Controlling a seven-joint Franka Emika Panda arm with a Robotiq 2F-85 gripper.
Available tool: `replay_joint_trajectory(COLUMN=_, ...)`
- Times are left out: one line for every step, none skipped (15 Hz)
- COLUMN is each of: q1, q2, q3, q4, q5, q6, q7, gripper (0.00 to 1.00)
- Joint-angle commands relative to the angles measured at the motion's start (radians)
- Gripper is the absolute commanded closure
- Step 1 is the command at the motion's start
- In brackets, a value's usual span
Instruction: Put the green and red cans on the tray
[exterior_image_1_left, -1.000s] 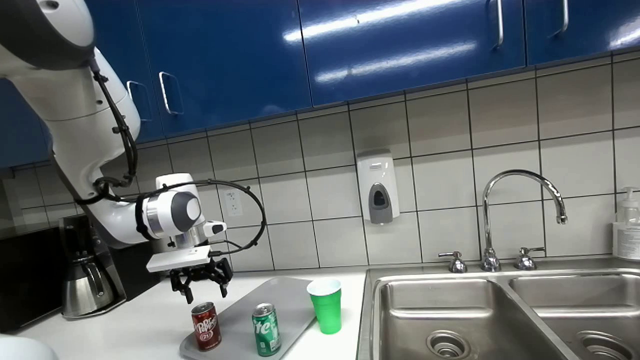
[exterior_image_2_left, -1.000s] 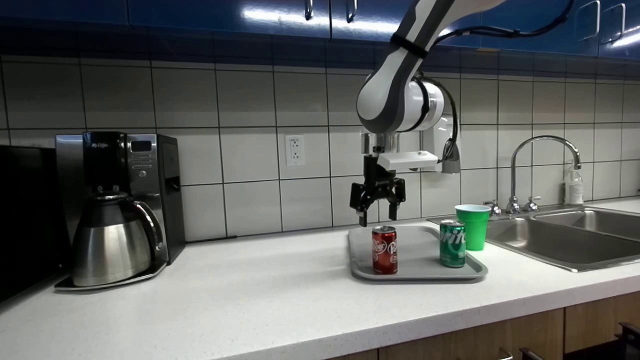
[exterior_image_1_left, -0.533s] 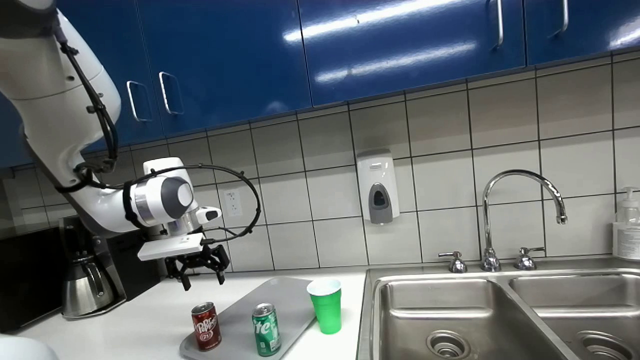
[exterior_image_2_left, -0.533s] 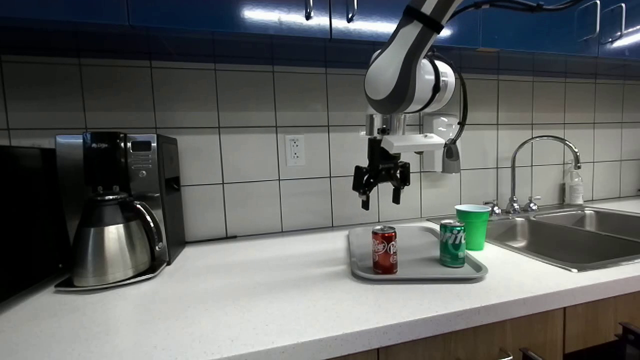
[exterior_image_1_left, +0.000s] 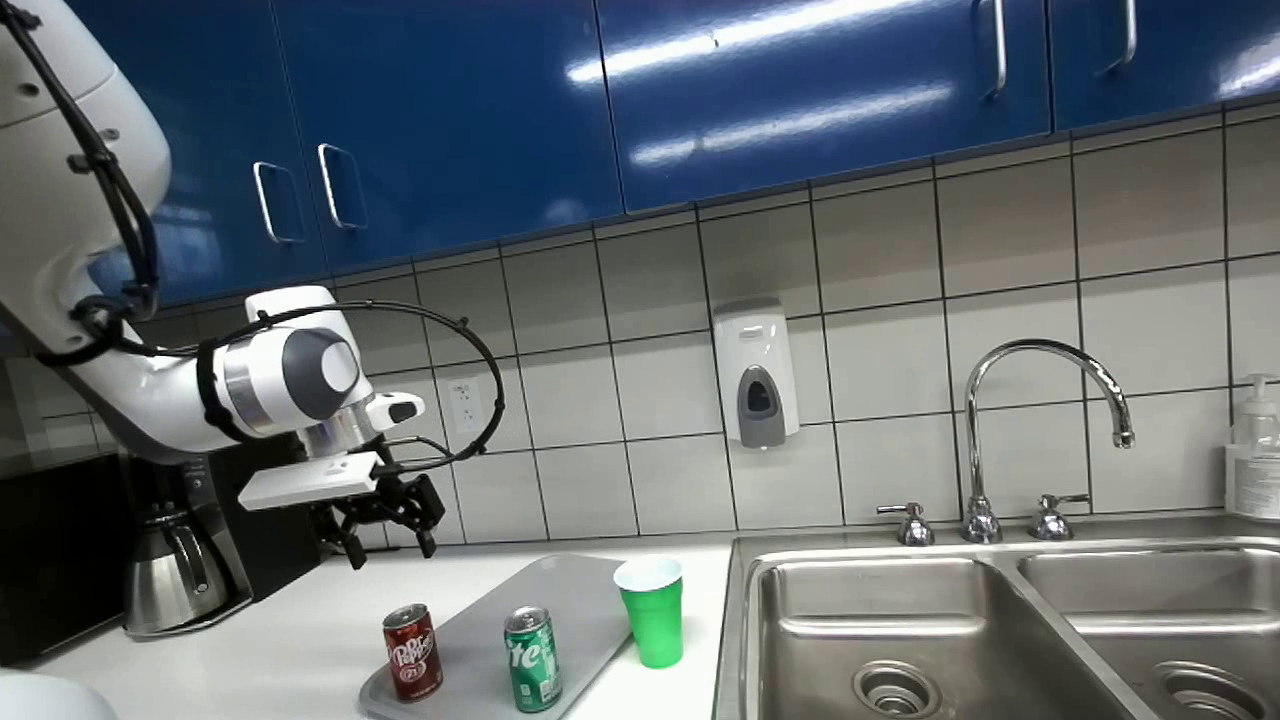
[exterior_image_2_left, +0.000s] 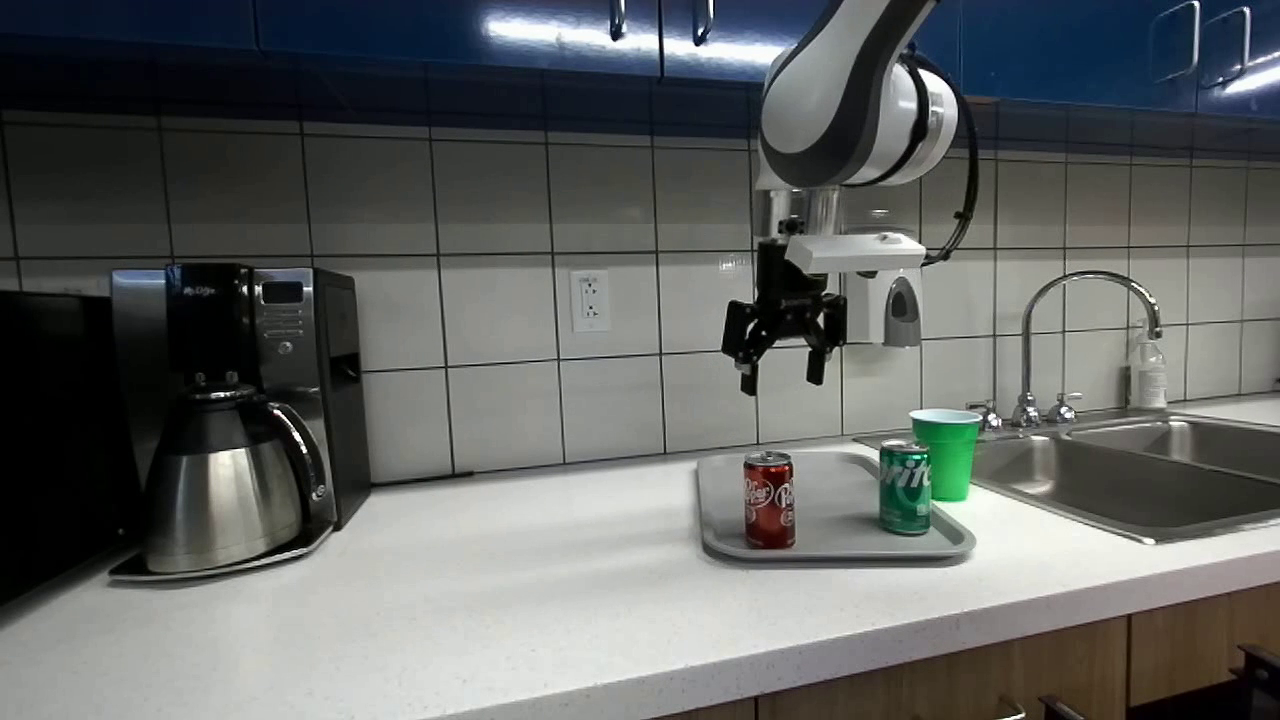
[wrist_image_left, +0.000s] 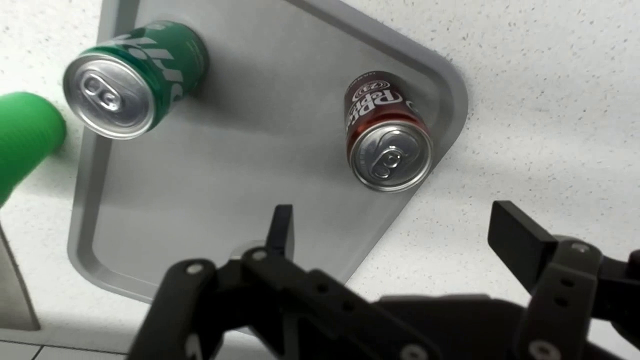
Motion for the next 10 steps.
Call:
replay_joint_trajectory(q1=-0.03, q2=-0.131, q3=0.04, q4=-0.079, q5=-0.018, q6=-0.045, q7=0.058, gripper=0.0)
replay_joint_trajectory(q1=-0.03, q2=-0.153, q3=0.043, q4=-0.091, q5=-0.01, q6=-0.052, q7=0.061, gripper=0.0)
replay_joint_trajectory(q1=-0.028, q2=-0.173, q3=0.046, q4=-0.103, q5=-0.001, q6=-0.06, q7=0.061, gripper=0.0)
replay_joint_trajectory(q1=-0.026, q2=-0.193, q3=0.047, q4=-0.113, q5=0.007, q6=-0.071, q7=0.061, gripper=0.0)
replay_joint_trajectory(q1=-0.026, q2=-0.211, q3=0.051, q4=-0.121, q5=0.011, q6=-0.087, q7=0.068, gripper=0.0)
replay_joint_trajectory(q1=-0.023, q2=-0.137, q3=0.043, q4=-0.082, q5=0.016, q6=-0.046, q7=0.029, gripper=0.0)
replay_joint_trajectory(q1=-0.023, q2=-0.155, q3=0.045, q4=-0.091, q5=0.017, q6=-0.058, q7=0.032, gripper=0.0)
replay_joint_trajectory(q1=-0.023, q2=-0.167, q3=0.046, q4=-0.097, q5=0.018, q6=-0.063, q7=0.034, gripper=0.0)
replay_joint_trajectory(q1=-0.023, q2=-0.175, q3=0.047, q4=-0.102, q5=0.018, q6=-0.066, q7=0.035, gripper=0.0)
replay_joint_trajectory(q1=-0.023, q2=-0.178, q3=0.047, q4=-0.104, q5=0.018, q6=-0.067, q7=0.036, gripper=0.0)
